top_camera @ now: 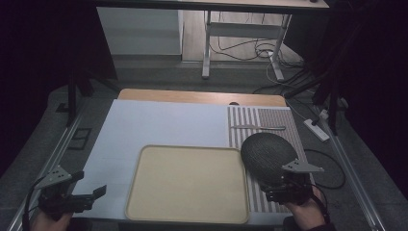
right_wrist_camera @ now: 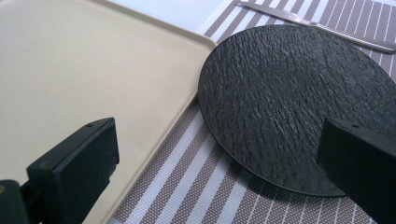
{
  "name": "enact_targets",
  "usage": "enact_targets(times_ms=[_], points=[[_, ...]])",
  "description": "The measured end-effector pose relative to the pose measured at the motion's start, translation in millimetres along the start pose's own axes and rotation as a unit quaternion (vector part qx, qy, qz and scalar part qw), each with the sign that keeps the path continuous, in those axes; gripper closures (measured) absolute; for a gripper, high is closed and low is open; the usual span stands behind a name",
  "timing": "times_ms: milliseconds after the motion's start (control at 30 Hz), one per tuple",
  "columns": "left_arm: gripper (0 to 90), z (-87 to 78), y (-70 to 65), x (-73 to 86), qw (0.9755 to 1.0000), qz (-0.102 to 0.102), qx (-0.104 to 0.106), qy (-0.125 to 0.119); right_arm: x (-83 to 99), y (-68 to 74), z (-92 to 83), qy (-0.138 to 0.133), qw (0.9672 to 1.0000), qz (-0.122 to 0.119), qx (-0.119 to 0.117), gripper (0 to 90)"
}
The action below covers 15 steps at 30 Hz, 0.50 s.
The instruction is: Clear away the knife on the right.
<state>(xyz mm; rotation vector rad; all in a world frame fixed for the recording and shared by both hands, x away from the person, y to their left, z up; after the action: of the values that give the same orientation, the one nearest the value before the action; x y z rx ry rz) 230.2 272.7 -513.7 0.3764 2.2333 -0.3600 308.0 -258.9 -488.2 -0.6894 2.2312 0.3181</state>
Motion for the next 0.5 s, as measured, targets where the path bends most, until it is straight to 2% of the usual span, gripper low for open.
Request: enact_targets(times_ms=[500], points=[[2.1, 0.2, 0.5, 0.1, 1.0000, -0.002, -0.002, 0.001, -8.4, -3.1, 9.1, 0.003, 1.0000, -0.003, -0.001, 0.0]])
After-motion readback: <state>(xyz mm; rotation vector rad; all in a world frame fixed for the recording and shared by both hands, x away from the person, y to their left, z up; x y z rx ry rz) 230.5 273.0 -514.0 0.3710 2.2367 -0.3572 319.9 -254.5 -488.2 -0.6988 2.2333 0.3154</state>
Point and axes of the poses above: each handheld gripper's, and its own axes: z roughly forward along the jaws, x roughly out of its underside, y roughly to its left, the point moved 8 cm from there along z, roughly forward along the jaws, and after that the axes turned 4 degrees about -x, right-handed, at the moved point
